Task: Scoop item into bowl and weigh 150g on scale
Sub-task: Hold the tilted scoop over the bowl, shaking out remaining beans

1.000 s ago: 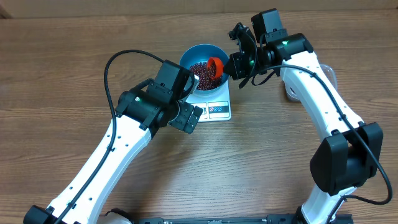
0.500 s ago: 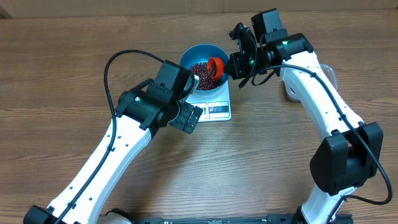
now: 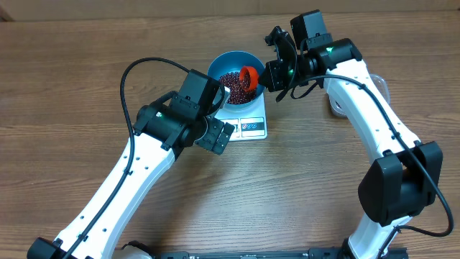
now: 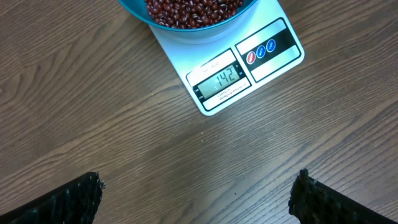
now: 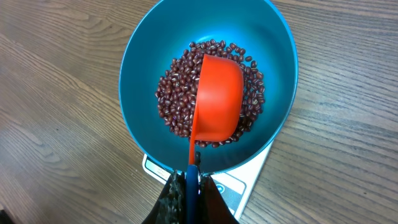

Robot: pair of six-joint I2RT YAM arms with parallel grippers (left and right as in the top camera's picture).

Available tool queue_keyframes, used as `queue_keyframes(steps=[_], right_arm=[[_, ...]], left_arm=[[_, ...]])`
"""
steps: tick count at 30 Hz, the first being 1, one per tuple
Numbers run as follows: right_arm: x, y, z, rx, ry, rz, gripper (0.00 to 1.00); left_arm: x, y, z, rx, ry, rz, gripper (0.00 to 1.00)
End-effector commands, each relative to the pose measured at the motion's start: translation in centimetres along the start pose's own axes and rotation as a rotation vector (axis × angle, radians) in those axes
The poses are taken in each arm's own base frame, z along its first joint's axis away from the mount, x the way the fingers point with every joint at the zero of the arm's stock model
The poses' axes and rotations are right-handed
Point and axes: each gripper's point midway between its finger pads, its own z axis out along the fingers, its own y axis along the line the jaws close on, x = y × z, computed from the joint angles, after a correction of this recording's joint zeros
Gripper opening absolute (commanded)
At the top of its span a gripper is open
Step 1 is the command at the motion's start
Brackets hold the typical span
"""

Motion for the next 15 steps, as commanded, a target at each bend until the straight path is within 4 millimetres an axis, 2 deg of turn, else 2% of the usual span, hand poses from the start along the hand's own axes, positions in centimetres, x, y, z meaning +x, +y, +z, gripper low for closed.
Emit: queue_keyframes(steps=[1,12,15], right_arm=[[-1.9,1.1,-2.6,0.0,-0.079,-0.034,0.04],[-1.8,1.2,-2.6,-0.007,-0.077,-0.036,0.04],[-1.1,3.3,-2.5,-0.112,-0.058,-0.185,0.04]], left_arm=[[0.0,-0.2,-0.3,0.012,-0.009,0.016,1.0],[0.0,-0.2,-0.3,0.012,-0.009,0.016,1.0],[0.0,-0.2,-0.3,0.012,-0.009,0.015,1.0]])
